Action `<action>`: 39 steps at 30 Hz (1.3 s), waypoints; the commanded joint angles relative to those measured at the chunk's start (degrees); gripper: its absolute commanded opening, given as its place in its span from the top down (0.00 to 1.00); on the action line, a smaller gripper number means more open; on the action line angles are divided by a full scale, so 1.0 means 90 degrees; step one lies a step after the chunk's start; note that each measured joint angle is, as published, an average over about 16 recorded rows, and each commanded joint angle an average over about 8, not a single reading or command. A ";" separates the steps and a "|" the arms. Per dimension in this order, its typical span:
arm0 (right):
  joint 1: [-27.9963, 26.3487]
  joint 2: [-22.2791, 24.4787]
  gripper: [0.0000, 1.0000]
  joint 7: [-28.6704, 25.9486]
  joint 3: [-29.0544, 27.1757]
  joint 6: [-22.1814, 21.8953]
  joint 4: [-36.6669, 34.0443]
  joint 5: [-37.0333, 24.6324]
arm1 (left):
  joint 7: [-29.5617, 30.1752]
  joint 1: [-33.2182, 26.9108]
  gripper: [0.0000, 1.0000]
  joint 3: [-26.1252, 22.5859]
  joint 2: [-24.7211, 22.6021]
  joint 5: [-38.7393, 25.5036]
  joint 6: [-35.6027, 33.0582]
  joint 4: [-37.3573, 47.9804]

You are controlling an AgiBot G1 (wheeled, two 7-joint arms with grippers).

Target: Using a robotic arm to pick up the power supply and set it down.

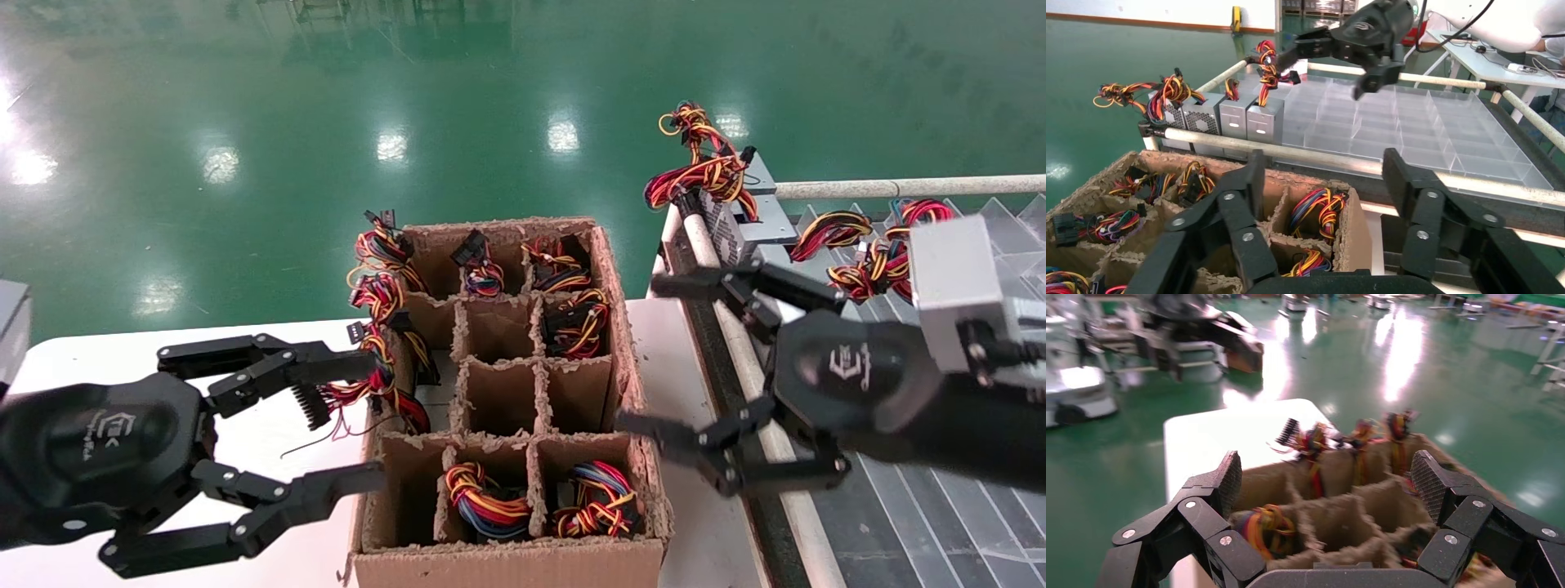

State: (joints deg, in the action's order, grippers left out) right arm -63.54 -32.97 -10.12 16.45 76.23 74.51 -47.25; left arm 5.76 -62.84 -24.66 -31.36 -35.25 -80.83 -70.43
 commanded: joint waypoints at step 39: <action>0.0227 -0.0233 0.00 -0.0075 -0.0057 0.1068 -0.0109 0.0614 | 0.0000 0.0001 0.00 0.0001 0.0001 0.0001 0.0002 0.0002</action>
State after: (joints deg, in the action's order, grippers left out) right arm -61.49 -35.06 -10.79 15.93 85.85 73.53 -41.72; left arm 5.76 -62.83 -24.65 -31.35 -35.24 -80.81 -70.41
